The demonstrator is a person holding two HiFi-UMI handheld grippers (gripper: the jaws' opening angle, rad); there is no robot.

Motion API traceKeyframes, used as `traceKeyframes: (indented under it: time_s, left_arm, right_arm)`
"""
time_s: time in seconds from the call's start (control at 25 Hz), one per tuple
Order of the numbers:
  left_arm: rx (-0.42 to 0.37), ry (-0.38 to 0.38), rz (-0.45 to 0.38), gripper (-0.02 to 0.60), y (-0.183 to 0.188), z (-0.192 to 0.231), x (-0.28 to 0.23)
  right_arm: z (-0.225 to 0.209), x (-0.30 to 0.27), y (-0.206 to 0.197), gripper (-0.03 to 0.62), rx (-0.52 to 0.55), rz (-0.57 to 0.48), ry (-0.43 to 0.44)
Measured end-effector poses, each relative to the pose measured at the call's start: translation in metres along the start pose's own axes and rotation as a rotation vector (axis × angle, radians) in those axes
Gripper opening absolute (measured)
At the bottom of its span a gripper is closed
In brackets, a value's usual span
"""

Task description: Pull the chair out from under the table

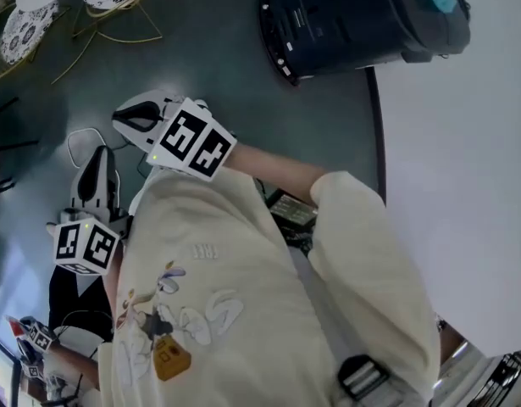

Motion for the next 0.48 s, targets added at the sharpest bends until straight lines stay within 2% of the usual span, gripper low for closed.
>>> traceKeyframes:
  time_s: [0.32,0.48]
  left_arm:
    - [0.006,-0.01,0.021,0.031,0.005,-0.014,-0.034]
    - [0.001,-0.018,0.033,0.029,0.021,-0.016,-0.072]
  right_arm:
    - [-0.032,0.033,-0.003,0.009,-0.023,-0.041,-0.04]
    - [-0.068,0.046,-0.004,0.011,0.002,-0.031,-0.067]
Point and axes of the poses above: the fingertips, and each gripper's own axes: x backward along the fingers, z to its left, y out of its top, the point moved 9 cm from there along x, backward along the fingers, and after that the axes turned 8 degrees about z, right-handed, at the moved point
